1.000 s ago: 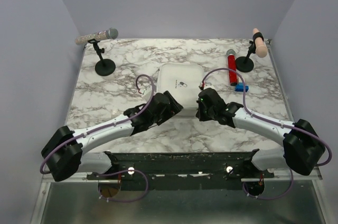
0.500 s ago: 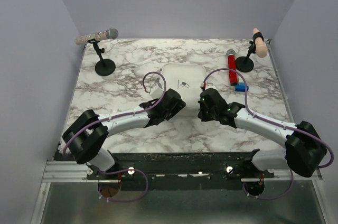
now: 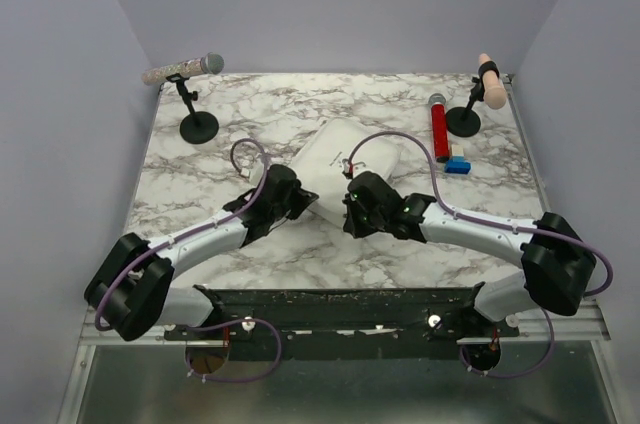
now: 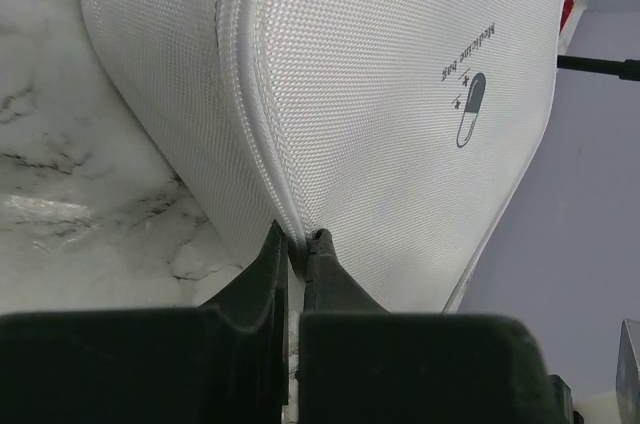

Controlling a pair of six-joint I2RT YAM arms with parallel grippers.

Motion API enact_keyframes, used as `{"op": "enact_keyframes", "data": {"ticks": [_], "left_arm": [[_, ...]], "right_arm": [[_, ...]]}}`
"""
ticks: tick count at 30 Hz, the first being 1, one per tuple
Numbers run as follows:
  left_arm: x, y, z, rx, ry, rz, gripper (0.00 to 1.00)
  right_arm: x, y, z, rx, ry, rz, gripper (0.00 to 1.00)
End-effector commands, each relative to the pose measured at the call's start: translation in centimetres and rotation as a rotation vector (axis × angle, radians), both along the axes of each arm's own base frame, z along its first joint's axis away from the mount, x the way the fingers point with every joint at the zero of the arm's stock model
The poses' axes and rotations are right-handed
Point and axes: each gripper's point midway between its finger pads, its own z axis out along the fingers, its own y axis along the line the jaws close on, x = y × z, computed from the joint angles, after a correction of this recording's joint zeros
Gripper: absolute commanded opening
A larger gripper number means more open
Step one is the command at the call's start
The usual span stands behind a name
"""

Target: Organize the medicine kit

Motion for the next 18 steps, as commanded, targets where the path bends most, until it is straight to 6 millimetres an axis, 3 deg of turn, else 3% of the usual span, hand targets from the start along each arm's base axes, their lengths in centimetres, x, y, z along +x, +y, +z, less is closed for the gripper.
{"op": "enact_keyframes", "data": {"ticks": [1,5,10,18], "left_arm": [[0.4,10.0,-4.3,0.308,0.052,0.092,0.00],[2.0,12.4,-4.5,0.354,0.071,0.075,0.00],[3.0,12.8,-4.3,0.377,0.063,0.047,0.00],[2.9,12.8,-3.5,0.447,0.014,-0.063,0.00]], "right_arm": [[0.8,-1.8,-0.1,-0.098,-0.010,-0.040,0.01],[0.6,-3.7,-1.0,-0.158,-0.023,-0.075,0.01],[0.5,-6.5,-2.4,-0.206,-0.008,-0.142,0.01],[3.7,-9.6,-2.1,-0.205,-0.006,-0.274,0.01]]}}
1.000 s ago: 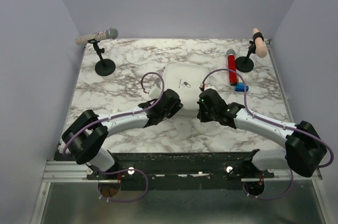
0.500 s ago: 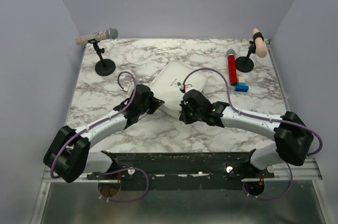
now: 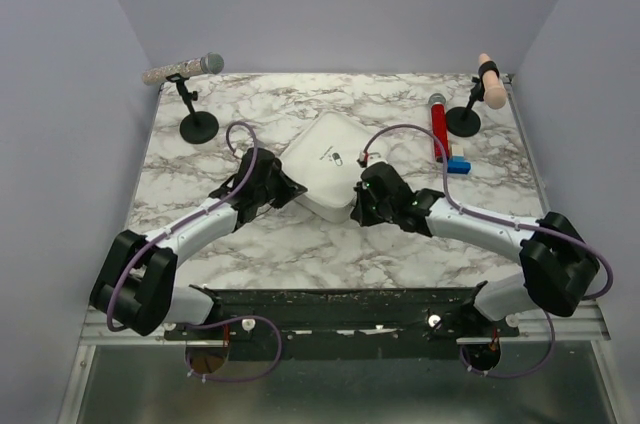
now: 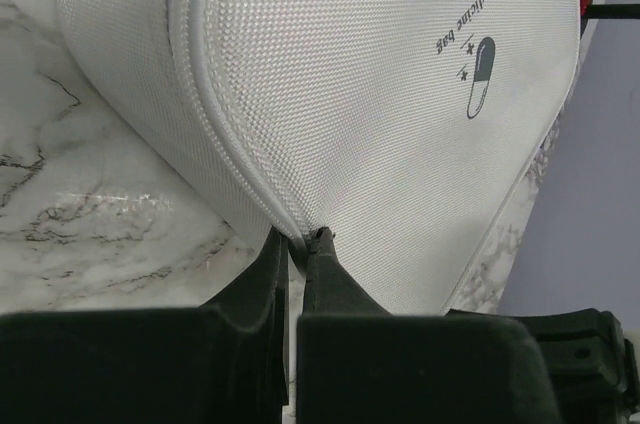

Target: Organize the medicine kit

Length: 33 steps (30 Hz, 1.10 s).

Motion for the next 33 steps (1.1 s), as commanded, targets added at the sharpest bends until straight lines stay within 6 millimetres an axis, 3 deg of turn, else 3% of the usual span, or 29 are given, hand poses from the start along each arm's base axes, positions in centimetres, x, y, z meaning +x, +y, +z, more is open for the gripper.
{"op": "enact_keyframes", "data": {"ticks": [1,10,17,23,29,33], "left_arm": [[0.7,8.6,-3.5,0.389,-0.022,0.084,0.00],[-1.4,9.6,-3.7,0.447,-0.024,0.025,0.00],[-2.4,10.7,-4.3,0.502,0.006,0.015,0.00],[0.3,11.2,-2.2,0.536,-0.034,0.042,0.00],[5.8,10.7,-0.5,0.592,-0.074,0.030,0.00],[9.2,9.5,-0.9,0.577,-0.079,0.021,0.00]], "right_arm": [[1.3,-9.2,-1.9,-0.241,0.048,-0.209,0.01],[6.1,-11.4,-0.3,-0.171,0.050,-0.359,0.01],[9.1,-12.8,-0.8,-0.187,0.065,-0.440,0.01],[6.5,-13.4,-1.0,-0.162,0.067,-0.411,0.01],[2.5,-14.8,-0.5,-0.143,0.038,-0.387,0.01],[0.3,-13.6,-0.4,-0.131,0.041,-0.338,0.01]]}}
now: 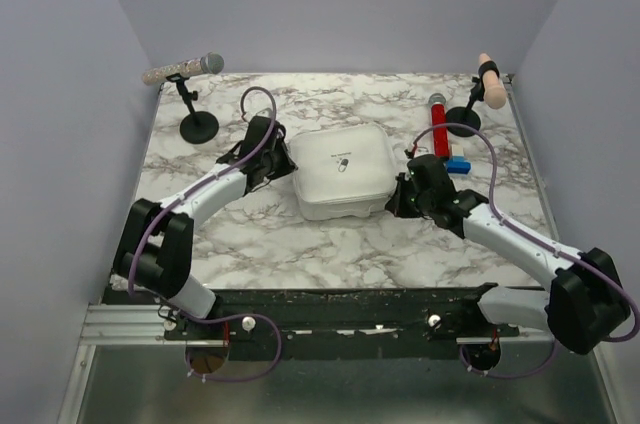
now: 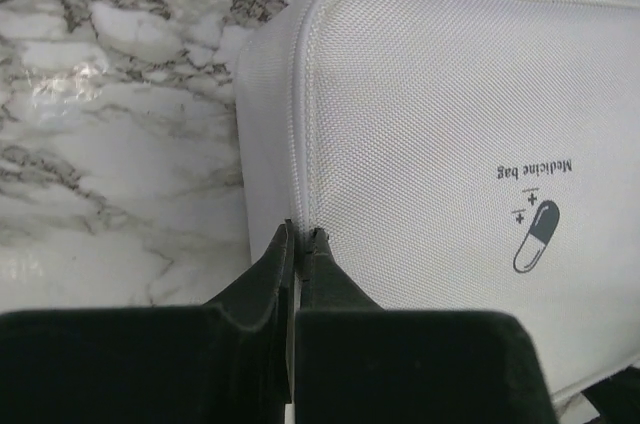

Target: Organize the medicine kit

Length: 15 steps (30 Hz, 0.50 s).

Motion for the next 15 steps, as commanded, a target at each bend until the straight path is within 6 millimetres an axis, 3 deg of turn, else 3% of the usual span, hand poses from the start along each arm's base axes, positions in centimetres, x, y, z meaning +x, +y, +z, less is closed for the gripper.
{"op": "enact_keyframes", "data": {"ticks": [1,5,6,8,10,13,14,15], "left_arm": [[4.8,5.9,-1.8,0.225,-0.009,0.149,0.00],[7.1,4.2,-1.5,0.172,-0.018,0.132,0.00],[7.5,4.0,-1.2,0.169,-0.020,0.125,0.10],[7.9,3.8,0.0,0.163,-0.045,0.113,0.44],[7.7,4.1,1.3,0.169,-0.068,0.122,0.70],[6.5,4.7,3.7,0.157,-0.087,0.147,0.99],[5.9,4.8,5.1,0.135,-0.106,0.155,0.99],[5.2,4.8,5.1,0.116,-0.097,0.163,0.99]], "right_arm": [[-2.7,-3.9,-1.7,-0.186,0.039,-0.081,0.01],[-3.7,-1.7,-2.2,-0.192,0.050,-0.020,0.01],[-3.9,-1.4,-2.5,-0.198,0.062,-0.011,0.01],[-4.0,-0.8,-2.6,-0.198,0.066,0.003,0.01],[-3.9,-0.4,-2.5,-0.191,0.061,0.012,0.01],[-3.5,0.7,-2.1,-0.166,0.051,0.032,0.01],[-3.5,1.1,-2.2,-0.165,0.054,0.043,0.01],[-3.5,1.5,-2.1,-0.155,0.054,0.049,0.01]]}}
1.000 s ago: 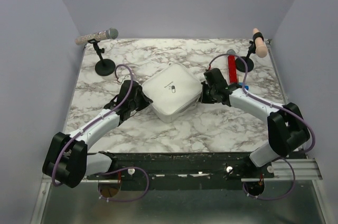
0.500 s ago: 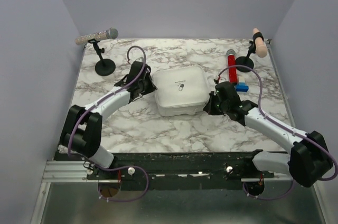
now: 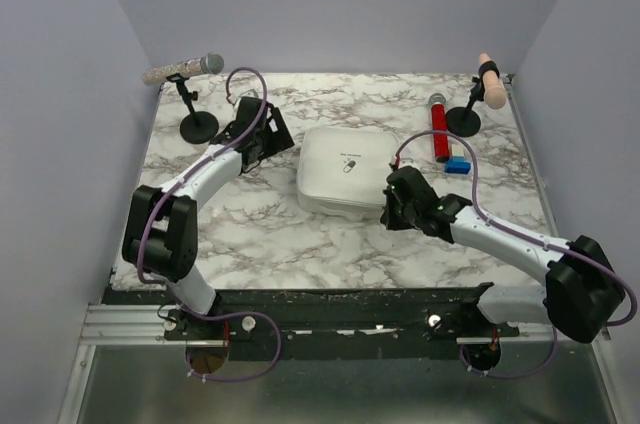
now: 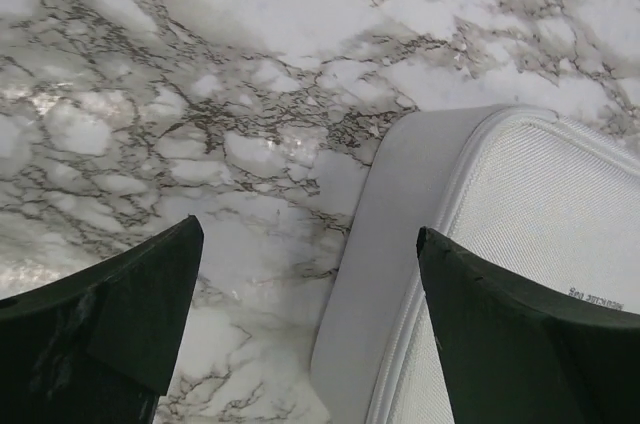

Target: Organize the medicine kit

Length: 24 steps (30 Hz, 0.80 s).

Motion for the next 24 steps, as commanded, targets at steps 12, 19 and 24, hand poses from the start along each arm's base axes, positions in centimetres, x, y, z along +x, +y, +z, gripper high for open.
{"op": "enact_keyframes", "data": {"ticks": [12,19,24], "left_arm": [[-16.7,-9.5,3.3,-0.379,0.030,-0.010,0.99],[-16.1,-12.5,2.2,-0.322,0.032,-0.005,0.99],[-14.8,-14.0,1.9,-0.330,0.025,-0.005,0.99]], "right_arm": [[-1.1,2.8,-0.2,-0.028,0.029,0.067,0.01],[-1.3,2.8,0.3,-0.017,0.019,0.074,0.01],[-1.7,3.1,0.2,-0.017,0.024,0.085,0.01]]}}
